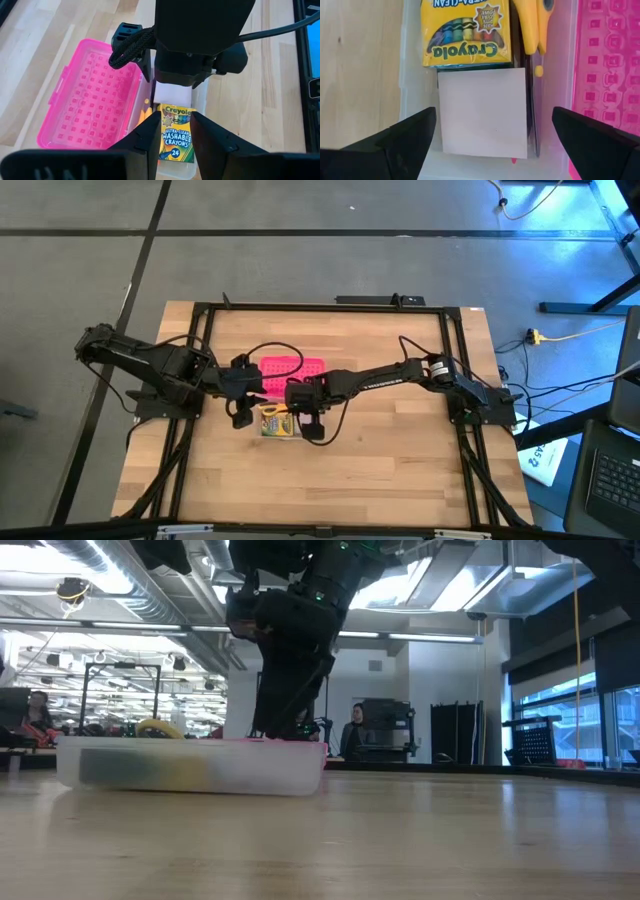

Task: Pack school essentials
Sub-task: Close the pink supply box

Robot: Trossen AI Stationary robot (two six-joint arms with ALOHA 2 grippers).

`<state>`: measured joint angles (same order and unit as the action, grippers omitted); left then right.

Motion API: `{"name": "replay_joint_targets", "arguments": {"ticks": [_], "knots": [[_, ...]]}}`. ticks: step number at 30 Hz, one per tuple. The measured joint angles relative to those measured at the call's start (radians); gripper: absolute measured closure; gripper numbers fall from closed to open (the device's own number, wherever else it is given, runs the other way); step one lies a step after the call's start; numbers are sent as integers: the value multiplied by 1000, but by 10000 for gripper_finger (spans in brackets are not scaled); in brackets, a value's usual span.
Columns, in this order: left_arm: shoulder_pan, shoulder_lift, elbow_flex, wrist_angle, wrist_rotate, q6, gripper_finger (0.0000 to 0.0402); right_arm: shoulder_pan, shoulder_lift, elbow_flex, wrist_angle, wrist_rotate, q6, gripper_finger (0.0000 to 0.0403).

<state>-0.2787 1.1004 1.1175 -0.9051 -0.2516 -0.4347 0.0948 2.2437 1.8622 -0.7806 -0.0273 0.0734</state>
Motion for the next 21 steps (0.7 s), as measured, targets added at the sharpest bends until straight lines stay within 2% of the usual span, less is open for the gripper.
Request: {"name": "replay_joint_targets", "arguments": {"ticks": [4, 12, 17, 21], "knots": [[0, 0, 0, 0, 0, 0, 304, -8, -6, 27, -10, 5, 2, 3], [0, 0, 0, 2, 0, 0, 304, -95, -114, 120, -186, 57, 20, 7], [0, 0, 0, 2, 0, 0, 304, -156, -184, 133, -219, 61, 39, 14], [1, 0, 0, 1, 0, 0, 304, -180, -179, 129, -259, 63, 80, 16]]}}
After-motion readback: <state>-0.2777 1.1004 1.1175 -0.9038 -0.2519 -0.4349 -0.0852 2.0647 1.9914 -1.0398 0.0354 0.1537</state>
